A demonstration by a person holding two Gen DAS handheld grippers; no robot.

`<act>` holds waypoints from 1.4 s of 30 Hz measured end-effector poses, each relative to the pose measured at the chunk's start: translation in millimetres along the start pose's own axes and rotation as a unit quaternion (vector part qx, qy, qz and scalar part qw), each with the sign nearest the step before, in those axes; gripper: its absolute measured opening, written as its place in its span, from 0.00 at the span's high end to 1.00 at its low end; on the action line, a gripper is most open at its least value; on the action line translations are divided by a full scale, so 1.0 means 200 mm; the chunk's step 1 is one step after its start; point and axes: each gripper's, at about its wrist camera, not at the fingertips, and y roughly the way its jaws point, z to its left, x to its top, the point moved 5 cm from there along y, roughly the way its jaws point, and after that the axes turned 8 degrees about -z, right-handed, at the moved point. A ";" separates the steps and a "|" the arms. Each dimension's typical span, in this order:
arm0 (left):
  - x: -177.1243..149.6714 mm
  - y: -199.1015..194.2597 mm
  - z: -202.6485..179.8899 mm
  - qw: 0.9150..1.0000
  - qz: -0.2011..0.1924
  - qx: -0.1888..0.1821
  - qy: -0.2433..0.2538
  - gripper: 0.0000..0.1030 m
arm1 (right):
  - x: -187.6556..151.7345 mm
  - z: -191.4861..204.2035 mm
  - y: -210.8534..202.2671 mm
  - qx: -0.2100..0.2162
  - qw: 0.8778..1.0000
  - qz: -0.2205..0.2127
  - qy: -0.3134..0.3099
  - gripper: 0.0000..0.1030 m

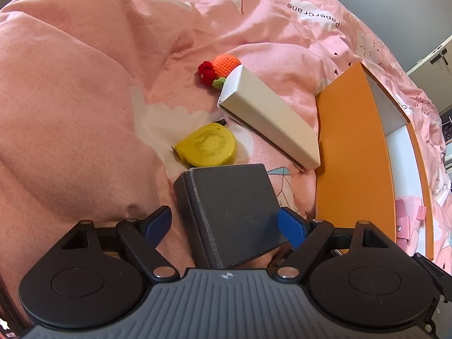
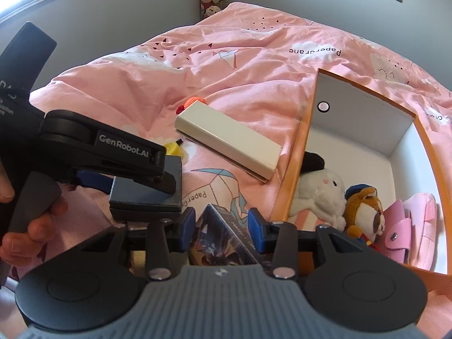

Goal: Organize objects
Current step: 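Reach the left tool to the dark grey box while the right tool reaches the PHOTO CARD pack, then grasp the dark grey box with the left tool while the right tool grasps the PHOTO CARD pack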

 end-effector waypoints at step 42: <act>0.00 -0.15 -0.24 0.990 -0.044 -0.121 0.065 0.44 | 0.00 0.04 0.02 -0.003 1.000 -0.007 -0.027 0.77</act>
